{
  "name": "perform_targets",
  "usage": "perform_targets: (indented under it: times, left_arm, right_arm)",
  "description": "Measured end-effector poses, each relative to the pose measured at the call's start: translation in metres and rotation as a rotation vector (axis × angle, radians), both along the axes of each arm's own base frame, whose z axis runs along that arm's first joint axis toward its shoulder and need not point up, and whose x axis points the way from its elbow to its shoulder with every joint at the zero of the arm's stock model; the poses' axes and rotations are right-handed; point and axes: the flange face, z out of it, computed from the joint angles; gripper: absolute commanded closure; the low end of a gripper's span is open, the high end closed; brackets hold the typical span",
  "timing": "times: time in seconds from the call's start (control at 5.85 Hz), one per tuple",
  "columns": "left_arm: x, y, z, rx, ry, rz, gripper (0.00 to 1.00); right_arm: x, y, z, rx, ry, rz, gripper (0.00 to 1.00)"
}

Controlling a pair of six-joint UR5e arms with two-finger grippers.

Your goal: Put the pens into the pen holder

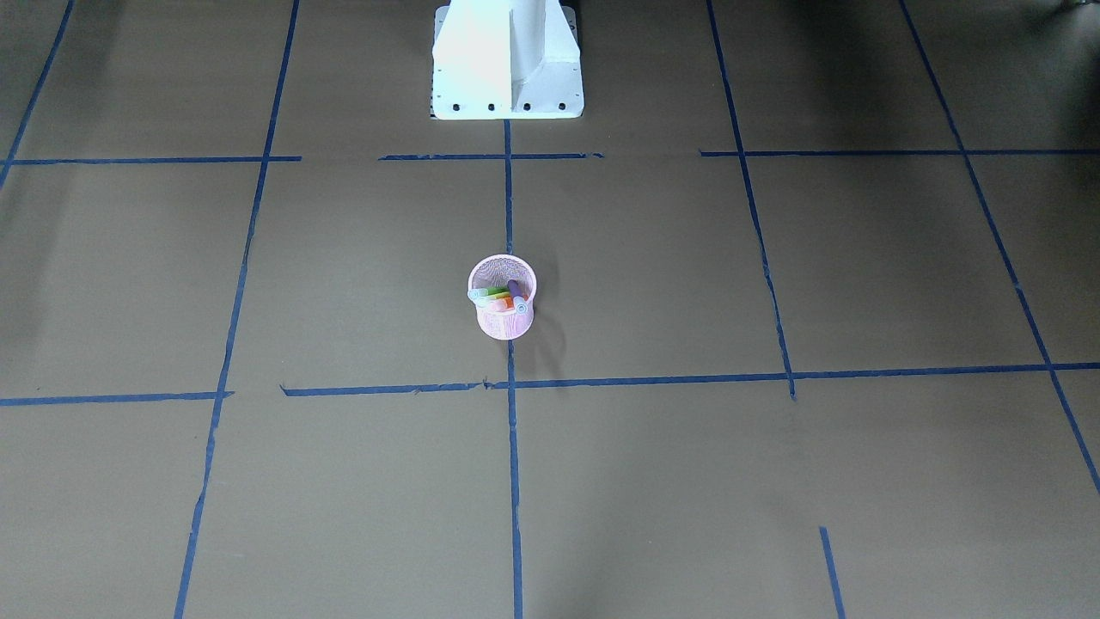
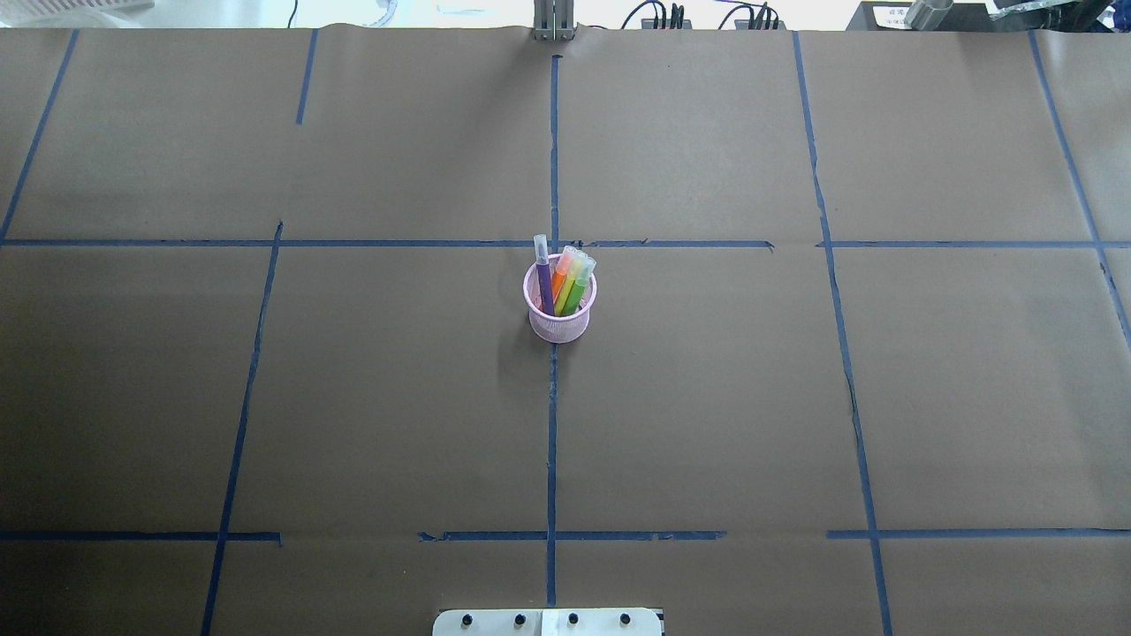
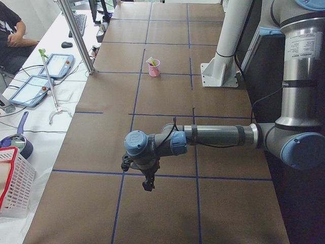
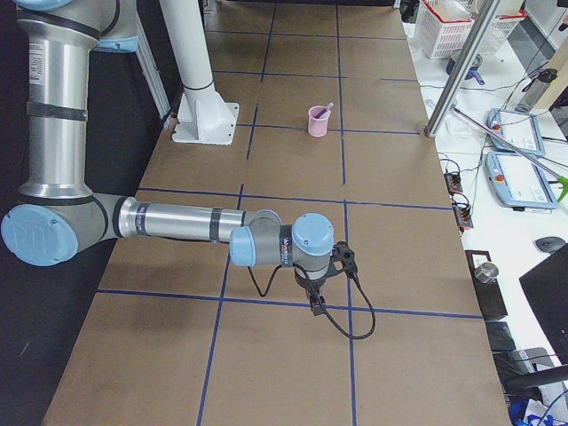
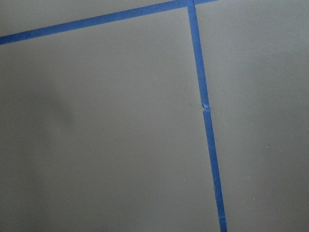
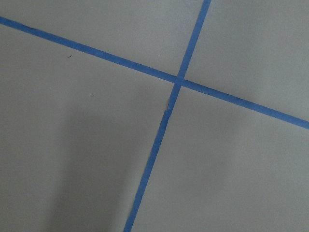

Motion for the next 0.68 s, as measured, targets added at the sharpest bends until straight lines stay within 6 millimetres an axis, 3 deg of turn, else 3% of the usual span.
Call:
perform_targets:
  times: [0.68]
  left_arm:
    - [0.0, 0.0, 0.0002, -0.002, 0.0, 0.0, 0.0]
  right_arm:
    - [0.0, 0.0, 0.0021, -0.061, 0.005, 0.059, 0.0]
